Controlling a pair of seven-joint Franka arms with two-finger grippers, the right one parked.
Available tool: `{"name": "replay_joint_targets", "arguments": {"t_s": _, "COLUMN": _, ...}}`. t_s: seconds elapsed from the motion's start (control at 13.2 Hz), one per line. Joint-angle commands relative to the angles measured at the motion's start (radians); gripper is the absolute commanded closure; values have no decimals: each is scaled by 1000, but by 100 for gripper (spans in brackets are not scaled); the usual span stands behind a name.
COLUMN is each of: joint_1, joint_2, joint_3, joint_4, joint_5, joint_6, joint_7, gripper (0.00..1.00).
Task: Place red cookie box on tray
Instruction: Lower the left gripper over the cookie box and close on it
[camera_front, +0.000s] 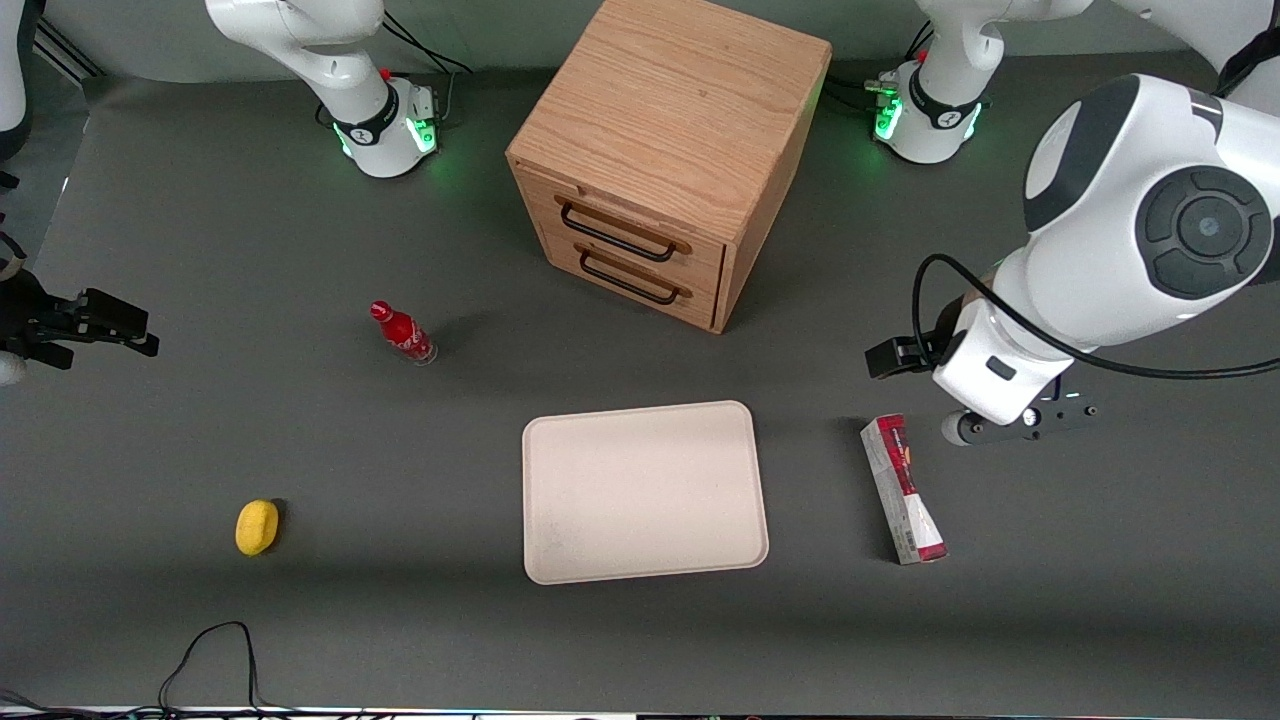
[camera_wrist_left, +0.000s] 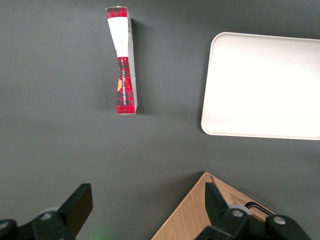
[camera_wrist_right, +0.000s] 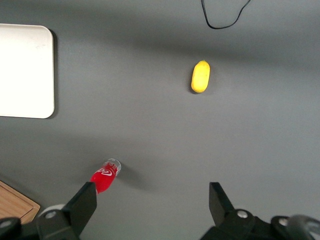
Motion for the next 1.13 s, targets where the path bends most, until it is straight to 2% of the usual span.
{"name": "replay_joint_targets", "arguments": {"t_s": 0.0, "joint_1": 33, "joint_2": 1, "joint_3": -1, "joint_4": -3, "joint_5": 16, "joint_6": -4, "joint_7": 41, "gripper": 0}}
{"name": "replay_joint_targets", "arguments": {"t_s": 0.3, "joint_1": 101, "joint_2": -9, "joint_3": -1, "joint_4": -163, "joint_5": 16, "joint_6": 155, "joint_7": 68, "gripper": 0}}
{"name": "replay_joint_targets", "arguments": {"t_s": 0.61, "joint_1": 109, "joint_2": 40, "joint_3": 2, "joint_4": -387, "joint_5": 16, "joint_6": 467, "joint_7": 66, "gripper": 0}}
{"name": "replay_joint_targets", "arguments": {"t_s": 0.76, "joint_1": 110, "joint_2": 120, "joint_3": 2, "joint_4": -409, "joint_5": 17, "joint_6": 576, "joint_7": 66, "gripper": 0}}
{"name": "replay_joint_targets", "arguments": {"t_s": 1.06, "joint_1": 110, "joint_2": 250, "joint_3": 18, "joint_4": -409, "joint_5": 86, "joint_6": 700, "joint_7": 66, "gripper": 0}}
